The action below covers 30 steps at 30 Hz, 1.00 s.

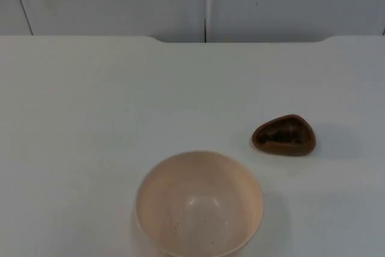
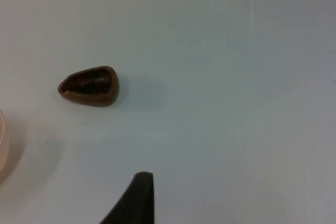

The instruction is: Pick up the bowl with the left hand and pour the coffee beans from the cup into the bowl with the right hand.

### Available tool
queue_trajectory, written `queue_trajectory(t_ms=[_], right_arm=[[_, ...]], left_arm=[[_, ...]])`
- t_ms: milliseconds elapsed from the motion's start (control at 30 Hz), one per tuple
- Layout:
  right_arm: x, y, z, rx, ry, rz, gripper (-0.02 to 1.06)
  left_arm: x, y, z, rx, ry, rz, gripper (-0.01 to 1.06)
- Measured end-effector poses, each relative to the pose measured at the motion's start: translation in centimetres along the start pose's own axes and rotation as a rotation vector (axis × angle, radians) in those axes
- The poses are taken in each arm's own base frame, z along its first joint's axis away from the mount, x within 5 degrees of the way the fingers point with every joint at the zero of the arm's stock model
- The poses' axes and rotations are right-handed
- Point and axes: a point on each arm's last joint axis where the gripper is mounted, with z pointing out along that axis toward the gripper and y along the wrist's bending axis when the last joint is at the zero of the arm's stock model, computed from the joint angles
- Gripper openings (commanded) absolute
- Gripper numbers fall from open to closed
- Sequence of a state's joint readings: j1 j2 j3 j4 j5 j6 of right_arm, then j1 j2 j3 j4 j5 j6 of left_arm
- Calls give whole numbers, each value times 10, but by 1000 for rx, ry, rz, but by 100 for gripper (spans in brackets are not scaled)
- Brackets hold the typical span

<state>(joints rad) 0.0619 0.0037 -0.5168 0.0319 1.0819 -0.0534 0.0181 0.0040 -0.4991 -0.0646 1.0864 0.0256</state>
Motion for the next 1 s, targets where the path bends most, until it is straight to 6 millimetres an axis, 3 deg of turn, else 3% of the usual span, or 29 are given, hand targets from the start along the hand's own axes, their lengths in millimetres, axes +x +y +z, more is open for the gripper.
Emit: queue_trajectory(t_ms=[533,1000], right_arm=[[0,0,0,0,0,0,105],[0,0,0,0,0,0,105]], left_arm=[[-4,-5,4,57,23,-34,105],[-34,-6,5,62,51,-43,105]])
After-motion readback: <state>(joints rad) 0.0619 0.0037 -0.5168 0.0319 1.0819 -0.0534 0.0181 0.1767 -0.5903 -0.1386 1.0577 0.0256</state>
